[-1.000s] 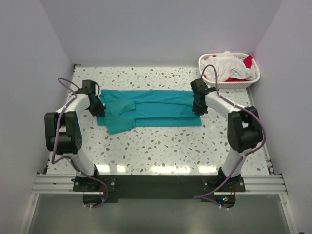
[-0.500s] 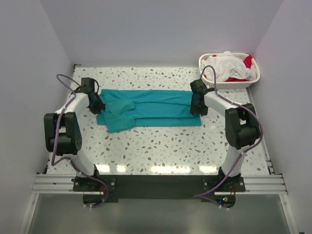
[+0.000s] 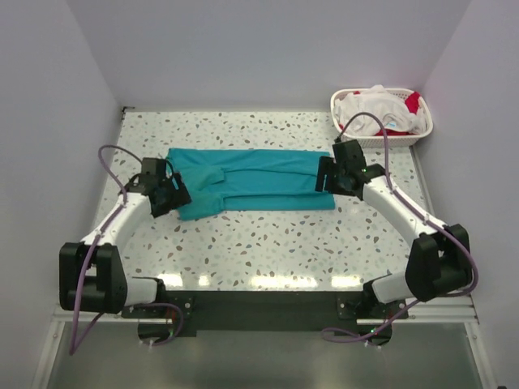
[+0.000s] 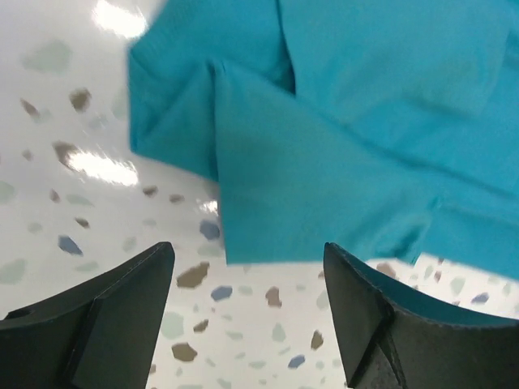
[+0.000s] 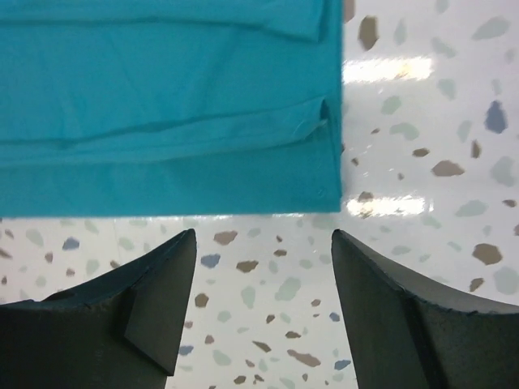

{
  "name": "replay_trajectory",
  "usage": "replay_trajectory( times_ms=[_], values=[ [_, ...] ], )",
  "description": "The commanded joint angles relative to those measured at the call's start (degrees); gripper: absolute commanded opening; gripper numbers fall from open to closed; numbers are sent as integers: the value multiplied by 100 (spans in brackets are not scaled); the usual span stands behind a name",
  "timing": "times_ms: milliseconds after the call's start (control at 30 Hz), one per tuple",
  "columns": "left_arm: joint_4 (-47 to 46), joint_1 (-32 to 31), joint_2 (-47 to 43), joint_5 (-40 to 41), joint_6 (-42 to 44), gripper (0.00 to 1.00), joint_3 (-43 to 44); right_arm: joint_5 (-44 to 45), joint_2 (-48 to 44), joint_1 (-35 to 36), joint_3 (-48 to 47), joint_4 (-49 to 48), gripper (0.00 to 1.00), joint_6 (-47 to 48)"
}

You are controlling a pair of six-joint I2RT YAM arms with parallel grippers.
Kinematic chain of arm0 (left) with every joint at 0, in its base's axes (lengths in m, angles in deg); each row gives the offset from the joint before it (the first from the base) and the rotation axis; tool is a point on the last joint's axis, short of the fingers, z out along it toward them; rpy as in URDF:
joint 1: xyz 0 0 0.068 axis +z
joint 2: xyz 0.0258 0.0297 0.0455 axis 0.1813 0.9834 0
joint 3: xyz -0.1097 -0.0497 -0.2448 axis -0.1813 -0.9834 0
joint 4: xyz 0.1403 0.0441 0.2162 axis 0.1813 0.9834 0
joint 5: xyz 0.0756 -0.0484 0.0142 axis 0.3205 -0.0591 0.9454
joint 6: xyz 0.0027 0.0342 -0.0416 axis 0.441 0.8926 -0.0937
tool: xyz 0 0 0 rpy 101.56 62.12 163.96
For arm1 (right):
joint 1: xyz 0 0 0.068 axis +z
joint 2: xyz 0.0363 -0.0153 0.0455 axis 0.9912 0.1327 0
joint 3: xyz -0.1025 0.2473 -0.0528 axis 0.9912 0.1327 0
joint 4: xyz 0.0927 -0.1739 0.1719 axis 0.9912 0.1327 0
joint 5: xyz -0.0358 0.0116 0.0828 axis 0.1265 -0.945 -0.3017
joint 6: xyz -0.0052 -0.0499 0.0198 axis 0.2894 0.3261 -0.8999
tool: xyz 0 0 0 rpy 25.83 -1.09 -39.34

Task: Fold and stack the t-shirts
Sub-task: Fold the tshirt

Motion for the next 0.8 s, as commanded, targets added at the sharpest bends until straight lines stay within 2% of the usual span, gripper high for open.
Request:
replay_trajectory(
  times_ms=[0, 233, 533, 633, 767],
  values=[
    [-40, -384, -316, -68, -153, 80, -543, -814, -334, 225, 529, -368, 72, 105],
    [-409, -595, -1, 108, -373, 74, -896, -1062, -397, 752, 1022, -729, 72, -35],
    [-831, -674, 377, 178, -654, 62, -826, -1220, -414, 832, 1251, -931, 72, -36],
    [-858, -709, 492, 169, -681, 48, -764, -1211, -432, 832, 1304, -923, 72, 87],
    [-849, -753, 527, 169, -690, 20, -615, -1194, -458, 832, 1391, -931, 72, 114]
  ],
)
